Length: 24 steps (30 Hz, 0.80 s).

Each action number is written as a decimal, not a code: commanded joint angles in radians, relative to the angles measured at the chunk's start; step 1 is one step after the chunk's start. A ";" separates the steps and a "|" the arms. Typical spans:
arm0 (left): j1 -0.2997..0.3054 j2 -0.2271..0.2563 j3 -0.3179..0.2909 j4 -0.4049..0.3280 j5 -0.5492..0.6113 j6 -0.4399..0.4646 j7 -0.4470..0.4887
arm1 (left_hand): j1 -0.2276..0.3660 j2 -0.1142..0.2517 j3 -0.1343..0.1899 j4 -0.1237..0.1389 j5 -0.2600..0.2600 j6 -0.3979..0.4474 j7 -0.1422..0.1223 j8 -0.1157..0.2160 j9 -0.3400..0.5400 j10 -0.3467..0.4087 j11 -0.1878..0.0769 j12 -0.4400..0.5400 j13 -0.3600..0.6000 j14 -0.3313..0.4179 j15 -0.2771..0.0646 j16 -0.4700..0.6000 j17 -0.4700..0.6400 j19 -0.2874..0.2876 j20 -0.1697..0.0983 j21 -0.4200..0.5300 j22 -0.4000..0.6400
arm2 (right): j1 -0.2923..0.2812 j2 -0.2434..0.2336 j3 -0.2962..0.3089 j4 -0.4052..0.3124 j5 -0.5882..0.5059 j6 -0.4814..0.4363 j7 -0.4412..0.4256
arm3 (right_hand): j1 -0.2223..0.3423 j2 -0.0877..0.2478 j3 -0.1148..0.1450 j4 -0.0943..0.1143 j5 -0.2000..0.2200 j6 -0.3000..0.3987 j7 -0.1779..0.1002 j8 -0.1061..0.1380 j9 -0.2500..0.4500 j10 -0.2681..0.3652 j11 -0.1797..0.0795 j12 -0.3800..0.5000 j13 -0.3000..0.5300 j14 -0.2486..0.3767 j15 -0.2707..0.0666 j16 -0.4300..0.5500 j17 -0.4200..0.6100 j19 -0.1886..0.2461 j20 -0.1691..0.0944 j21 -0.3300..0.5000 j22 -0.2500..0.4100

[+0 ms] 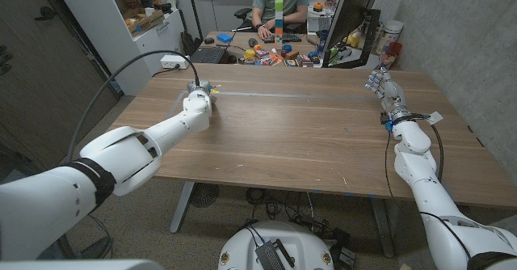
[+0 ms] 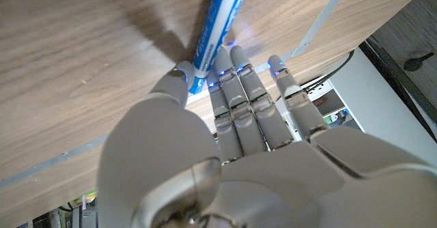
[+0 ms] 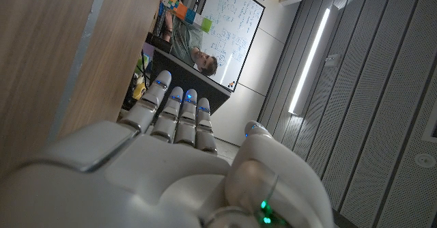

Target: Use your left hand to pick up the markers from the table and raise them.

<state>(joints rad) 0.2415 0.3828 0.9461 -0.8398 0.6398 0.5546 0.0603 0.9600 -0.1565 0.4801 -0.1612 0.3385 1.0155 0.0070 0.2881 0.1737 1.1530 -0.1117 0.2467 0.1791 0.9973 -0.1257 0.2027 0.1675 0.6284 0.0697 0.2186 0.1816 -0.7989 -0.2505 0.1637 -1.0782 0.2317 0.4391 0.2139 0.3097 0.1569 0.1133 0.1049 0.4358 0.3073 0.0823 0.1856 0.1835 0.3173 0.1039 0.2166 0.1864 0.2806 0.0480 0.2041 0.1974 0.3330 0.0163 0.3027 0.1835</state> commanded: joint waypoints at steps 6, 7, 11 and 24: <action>0.066 0.103 -0.045 -0.233 0.028 0.077 -0.039 | 0.005 -0.005 0.008 0.002 -0.009 0.164 0.000 -0.008 0.003 0.023 -0.031 -0.010 0.003 0.004 0.010 -0.005 0.002 0.004 0.008 0.001 0.002 | -0.063 0.005 -0.011 -0.135 -0.003 -0.088 -0.023 | -0.011 0.000 -0.007 0.003 -0.005 0.003 0.001 0.007 0.004 0.003 0.012 -0.004 0.003 0.006 0.006 -0.001 0.002 0.003 0.006 -0.001 0.003; 0.070 0.109 -0.049 -0.245 0.027 0.077 -0.039 | 0.004 -0.005 0.008 0.002 -0.010 0.164 0.001 -0.009 0.003 0.024 -0.031 -0.011 0.003 0.004 0.011 -0.005 0.002 0.004 0.008 0.001 0.002 | -0.065 0.006 -0.012 -0.142 -0.003 -0.092 -0.024 | -0.011 0.001 -0.007 0.003 -0.005 0.003 0.001 0.007 0.004 0.003 0.011 -0.004 0.003 0.006 0.006 0.000 0.002 0.003 0.006 -0.002 0.003; 0.088 0.139 -0.068 -0.310 0.029 0.086 -0.044 | 0.003 -0.005 0.009 0.003 -0.013 0.164 0.000 -0.012 0.003 0.023 -0.031 -0.014 0.004 0.004 0.013 -0.007 0.003 0.004 0.011 0.000 0.002 | -0.071 0.006 -0.020 -0.171 -0.010 -0.106 -0.028 | -0.012 0.001 -0.008 0.003 -0.005 0.003 0.000 0.007 0.004 0.004 0.011 -0.003 0.003 0.006 0.007 -0.001 0.002 0.003 0.006 -0.002 0.003; 0.101 0.165 -0.099 -0.367 0.035 0.088 -0.042 | 0.000 -0.006 0.012 0.005 -0.023 0.164 0.001 -0.024 0.004 0.023 -0.029 -0.023 0.004 0.004 0.018 -0.010 0.003 0.001 0.013 -0.003 0.002 | -0.067 0.010 -0.033 -0.198 -0.017 -0.115 -0.037 | -0.014 0.002 -0.009 0.003 -0.006 0.004 0.002 0.007 0.004 0.005 0.010 -0.003 0.003 0.007 0.009 -0.001 0.002 0.004 0.007 -0.004 0.003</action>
<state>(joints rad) 0.3279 0.5190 0.8761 -1.1421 0.6648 0.6324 0.0136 0.9612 -0.1715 0.4844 -0.1568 0.3176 1.1387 -0.0303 0.2659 0.1758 1.1769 -0.1418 0.2272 0.1793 0.9978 -0.1176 0.1949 0.1676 0.6282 0.0775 0.2186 0.1817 -0.8600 -0.2445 0.1431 -1.2300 0.2211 0.3411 0.1865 0.2924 0.1660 0.1106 0.1021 0.4358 0.3073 0.0823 0.1856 0.1835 0.3214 0.1077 0.2166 0.1887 0.2843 0.0517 0.2041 0.1974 0.3330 0.0162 0.3028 0.1835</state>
